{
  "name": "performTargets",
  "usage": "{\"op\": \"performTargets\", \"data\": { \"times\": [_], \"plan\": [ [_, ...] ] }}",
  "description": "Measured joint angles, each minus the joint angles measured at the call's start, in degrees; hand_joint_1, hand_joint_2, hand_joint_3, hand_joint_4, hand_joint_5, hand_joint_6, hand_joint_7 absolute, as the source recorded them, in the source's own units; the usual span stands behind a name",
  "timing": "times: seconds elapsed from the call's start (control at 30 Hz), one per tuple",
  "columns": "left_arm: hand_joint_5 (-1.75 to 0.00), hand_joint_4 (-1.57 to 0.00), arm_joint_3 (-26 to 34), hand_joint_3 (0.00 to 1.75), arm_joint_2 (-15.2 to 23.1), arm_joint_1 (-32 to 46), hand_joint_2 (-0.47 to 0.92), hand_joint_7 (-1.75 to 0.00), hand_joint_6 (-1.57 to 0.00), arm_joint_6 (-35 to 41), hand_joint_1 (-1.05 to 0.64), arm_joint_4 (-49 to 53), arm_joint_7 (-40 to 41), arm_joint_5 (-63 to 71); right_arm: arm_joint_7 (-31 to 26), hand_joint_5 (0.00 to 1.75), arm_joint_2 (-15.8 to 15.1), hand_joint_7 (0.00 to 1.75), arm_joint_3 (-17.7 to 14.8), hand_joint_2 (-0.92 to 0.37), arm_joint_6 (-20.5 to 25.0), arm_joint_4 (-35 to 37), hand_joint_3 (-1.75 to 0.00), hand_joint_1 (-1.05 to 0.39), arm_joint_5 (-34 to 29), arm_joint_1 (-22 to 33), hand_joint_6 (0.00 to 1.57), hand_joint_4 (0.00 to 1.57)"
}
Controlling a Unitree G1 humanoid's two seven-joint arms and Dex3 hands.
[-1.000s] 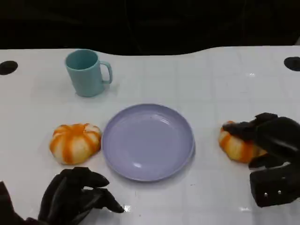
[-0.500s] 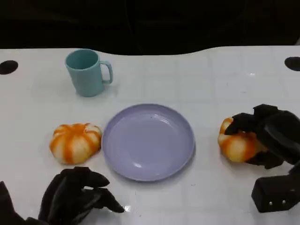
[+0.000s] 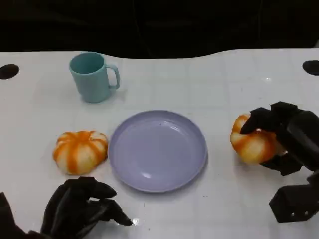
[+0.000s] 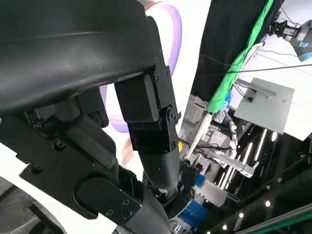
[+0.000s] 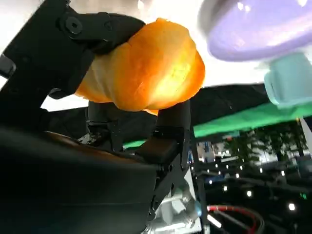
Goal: Grasp the bread from the table and place it into the plate.
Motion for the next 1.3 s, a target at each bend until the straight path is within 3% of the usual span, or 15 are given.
{"op": "performTargets", "data": {
  "times": [0.3, 0.67, 0.8, 0.93, 1.3],
  "plan": [
    [-0.44, -1.57, 0.00, 0.00, -0.08, 0.03, 0.63, -0.17, -1.57, 0.35, -0.96, -0.04, 0.01, -0.01, 6.41, 1.75, 1.88, 1.72, -3.06, -0.23, -3.58, -7.55, -1.47, -0.21, 4.45, 0.01, 0.74, 0.95],
    [-0.44, -1.57, 0.02, 0.00, -0.10, 0.02, 0.63, -0.17, -1.57, 0.38, -0.95, -0.03, 0.01, 0.01, 15.65, 1.75, 6.67, 1.63, -4.02, -0.20, -1.97, -12.45, -1.42, -0.17, 6.47, 0.30, 0.84, 0.99],
    [-0.44, -1.57, -0.01, 0.01, -0.10, 0.02, 0.64, -0.17, -1.57, 0.07, -0.96, -0.03, 0.01, 0.07, 15.21, 1.75, 8.77, 1.62, -3.80, -0.16, -0.36, -12.02, -1.45, -0.17, 4.97, -0.15, 0.86, 1.01],
    [-0.44, -1.57, -0.01, 0.00, -0.10, 0.01, 0.64, -0.18, -1.57, -0.21, -0.97, -0.02, 0.01, 0.08, 13.70, 1.75, 10.94, 1.74, -2.64, -0.15, 1.44, -10.23, -1.41, -0.11, 2.69, -1.94, 0.79, 1.00],
    [-0.45, -1.57, 0.00, 0.00, -0.12, -0.02, 0.63, -0.18, -1.57, -0.26, -0.97, 0.01, 0.01, 0.08, 7.50, 1.75, 16.17, 1.72, 1.20, -0.17, 7.36, -1.54, -1.39, -0.03, -0.81, -6.75, 0.81, 1.02]
  ]
}}
